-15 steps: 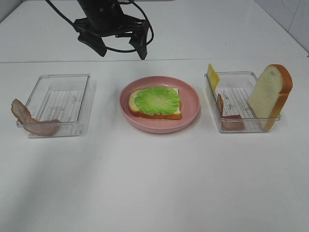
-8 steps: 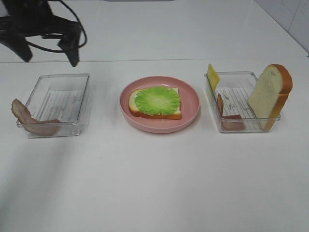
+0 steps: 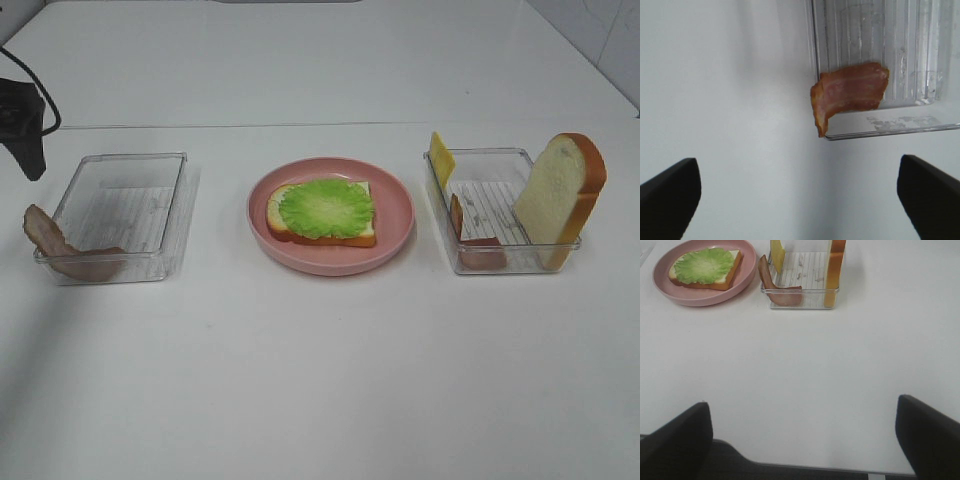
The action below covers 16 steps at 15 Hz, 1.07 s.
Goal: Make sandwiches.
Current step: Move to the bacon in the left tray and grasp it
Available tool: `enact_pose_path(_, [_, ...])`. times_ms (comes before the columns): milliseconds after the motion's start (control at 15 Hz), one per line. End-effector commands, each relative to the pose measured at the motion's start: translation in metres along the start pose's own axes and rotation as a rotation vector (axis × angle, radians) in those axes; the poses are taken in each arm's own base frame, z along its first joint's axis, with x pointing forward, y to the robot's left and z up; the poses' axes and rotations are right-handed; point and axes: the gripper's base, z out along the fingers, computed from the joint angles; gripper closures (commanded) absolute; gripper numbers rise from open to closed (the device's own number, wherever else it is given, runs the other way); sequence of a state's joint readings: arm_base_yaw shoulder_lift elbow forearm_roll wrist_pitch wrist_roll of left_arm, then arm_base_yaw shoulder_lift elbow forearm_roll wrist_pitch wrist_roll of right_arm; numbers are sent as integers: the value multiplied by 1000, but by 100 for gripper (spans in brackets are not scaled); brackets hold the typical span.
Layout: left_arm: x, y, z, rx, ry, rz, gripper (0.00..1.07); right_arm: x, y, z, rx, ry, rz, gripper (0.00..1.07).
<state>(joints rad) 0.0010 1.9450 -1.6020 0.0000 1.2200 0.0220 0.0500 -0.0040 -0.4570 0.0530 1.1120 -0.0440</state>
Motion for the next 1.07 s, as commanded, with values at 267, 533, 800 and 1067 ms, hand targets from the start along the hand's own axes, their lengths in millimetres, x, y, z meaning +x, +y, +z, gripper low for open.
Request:
enact_pose_path(267, [-6,-14,35,62,57,-7,4,2,0,-2,2,-32,-1,11])
enact_pose_path(533, [-11,-22,63,55,97,-6,4,2,0,-2,2,-32,-1,11])
enact_pose_path(800, [-15,-25,71,52,72,-12,11,2,0,-2,2,-32,-1,11])
enact_pose_path(1067, [-12,-24,78,46,120,-9,18,2,0,-2,2,-32,-1,11])
